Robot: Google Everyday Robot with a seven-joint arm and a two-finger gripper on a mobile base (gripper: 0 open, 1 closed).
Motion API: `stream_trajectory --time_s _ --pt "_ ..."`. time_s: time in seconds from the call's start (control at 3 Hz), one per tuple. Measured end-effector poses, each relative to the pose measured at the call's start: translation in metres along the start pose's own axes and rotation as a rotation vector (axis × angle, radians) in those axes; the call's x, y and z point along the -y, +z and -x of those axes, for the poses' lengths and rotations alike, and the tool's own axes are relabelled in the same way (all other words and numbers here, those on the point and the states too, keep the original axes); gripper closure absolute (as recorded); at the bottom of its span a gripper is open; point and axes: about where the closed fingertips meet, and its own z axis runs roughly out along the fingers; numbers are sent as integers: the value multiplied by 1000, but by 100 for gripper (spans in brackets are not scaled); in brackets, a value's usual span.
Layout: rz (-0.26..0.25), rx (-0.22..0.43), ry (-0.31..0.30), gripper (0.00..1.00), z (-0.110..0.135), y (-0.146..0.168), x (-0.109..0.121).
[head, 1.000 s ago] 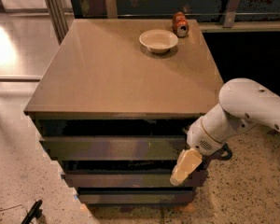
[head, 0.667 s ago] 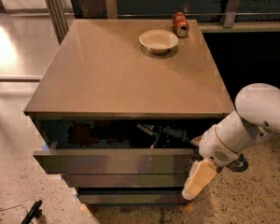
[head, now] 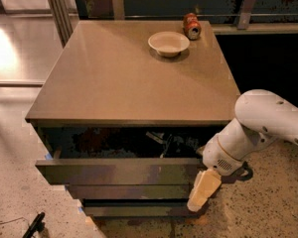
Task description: Open top drawer
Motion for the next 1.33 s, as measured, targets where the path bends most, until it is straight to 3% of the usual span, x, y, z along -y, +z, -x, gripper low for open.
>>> stream_trajectory --time_s 1.0,1.33 --pt "77 8 -27 0 -34 -7 -49" --pt "92 11 -10 0 -66 -12 -75"
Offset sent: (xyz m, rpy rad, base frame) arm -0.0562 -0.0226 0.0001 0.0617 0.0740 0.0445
